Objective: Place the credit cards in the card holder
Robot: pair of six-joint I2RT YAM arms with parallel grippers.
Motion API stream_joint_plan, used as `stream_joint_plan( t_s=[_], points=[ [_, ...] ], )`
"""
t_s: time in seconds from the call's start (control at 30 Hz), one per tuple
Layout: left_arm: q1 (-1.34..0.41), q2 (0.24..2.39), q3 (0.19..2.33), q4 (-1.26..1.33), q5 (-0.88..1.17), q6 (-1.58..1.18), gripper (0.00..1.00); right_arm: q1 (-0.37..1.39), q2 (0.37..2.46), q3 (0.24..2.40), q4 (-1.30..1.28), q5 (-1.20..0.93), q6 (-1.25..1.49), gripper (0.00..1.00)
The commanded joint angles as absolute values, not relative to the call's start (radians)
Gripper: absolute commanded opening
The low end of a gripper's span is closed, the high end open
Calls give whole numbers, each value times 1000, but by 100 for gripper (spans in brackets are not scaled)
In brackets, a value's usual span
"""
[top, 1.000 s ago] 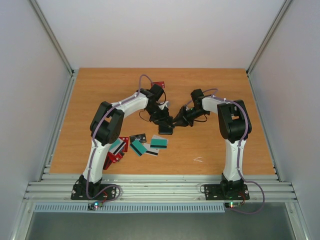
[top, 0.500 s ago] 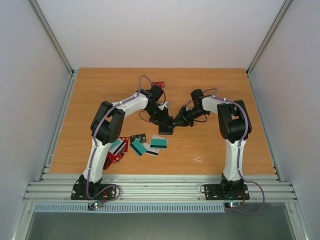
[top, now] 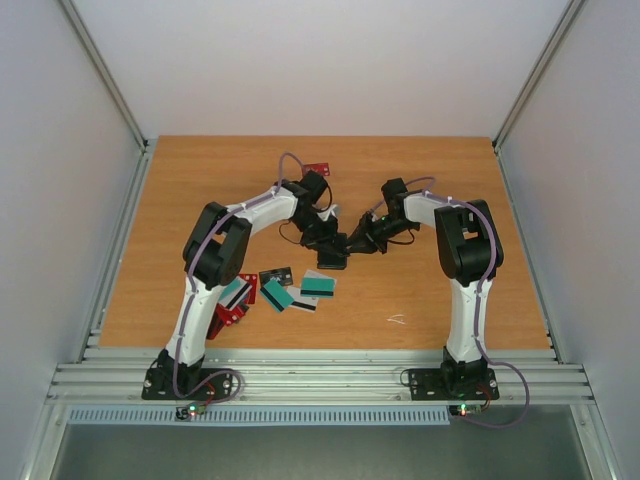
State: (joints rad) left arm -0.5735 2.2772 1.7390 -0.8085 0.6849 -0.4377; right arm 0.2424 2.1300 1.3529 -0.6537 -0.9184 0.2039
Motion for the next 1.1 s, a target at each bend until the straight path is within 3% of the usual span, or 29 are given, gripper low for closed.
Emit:
stream_joint_plan(
  t_s=[0.0,0.1,0.3,0.5,0.73,1.07],
  points=[
    [-587,2315,1739,-774,689,-435,8,259,2163,1328,-671,-876,206,21],
    [-587,2309,1739,-776,685,-433,1,259,2163,1331,-672,-876,204,21],
    [-587,2312,1798,-847,649,-410,0,261,2123,1350,-740,-834,142,21],
    [-580,2333,1899,-965,627,-361,0,261,1974,1323,-830,-785,34,28],
    [-557,2371,1963,-1017,662,-348,0,293,1878,1209,-767,-920,16,28],
    [-541,2391,1955,-1027,658,-289,0,342,1958,1205,-605,-951,132,24]
  ],
)
